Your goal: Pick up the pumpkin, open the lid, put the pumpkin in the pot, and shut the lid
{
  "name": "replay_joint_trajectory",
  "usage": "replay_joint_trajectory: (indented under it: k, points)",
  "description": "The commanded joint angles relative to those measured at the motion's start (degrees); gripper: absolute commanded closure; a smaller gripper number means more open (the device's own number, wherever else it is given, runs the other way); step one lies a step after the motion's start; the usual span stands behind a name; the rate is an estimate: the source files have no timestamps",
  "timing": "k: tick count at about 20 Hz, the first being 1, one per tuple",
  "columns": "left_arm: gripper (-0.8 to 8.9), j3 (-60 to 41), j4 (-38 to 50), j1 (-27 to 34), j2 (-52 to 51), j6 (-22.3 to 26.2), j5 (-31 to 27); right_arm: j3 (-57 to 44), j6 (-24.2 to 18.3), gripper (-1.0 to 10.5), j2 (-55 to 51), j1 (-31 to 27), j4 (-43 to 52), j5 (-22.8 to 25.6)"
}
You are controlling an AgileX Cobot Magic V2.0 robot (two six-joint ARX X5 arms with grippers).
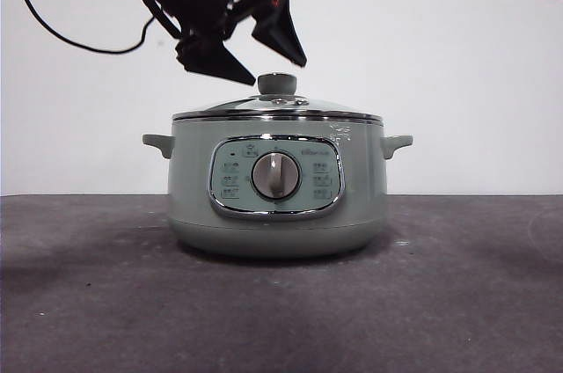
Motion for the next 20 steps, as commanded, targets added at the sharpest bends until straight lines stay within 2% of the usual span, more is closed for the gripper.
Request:
replay_joint_trajectory:
  k: [1, 10, 11, 15, 20]
  points:
    - [0.29, 0.0, 0.7, -0.5, 1.1, 0.9, -0.2, 0.0, 0.5, 9.6, -0.1, 0.1, 0.2, 0.0]
    - [0.35, 0.0, 0.8, -1.6, 2.9, 1.6, -3.0, 0.0, 0.5, 9.6, -0.1, 0.1, 0.3, 0.0]
    - [0.79, 0.0, 0.9, -1.8, 2.9, 1.6, -3.3, 0.0, 0.5, 9.6, -0.1, 0.1, 0.3, 0.0]
    - [5.33, 0.0, 0.6, -2.1, 2.9, 1.6, -2.9, 0.0, 0.5, 9.6, -0.1, 0.1, 0.3, 0.0]
    - [7.93, 0.0, -0.2, -2.1, 2.9, 1.6, -2.9, 0.0, 0.4, 9.6, -0.1, 0.1, 0.3, 0.1]
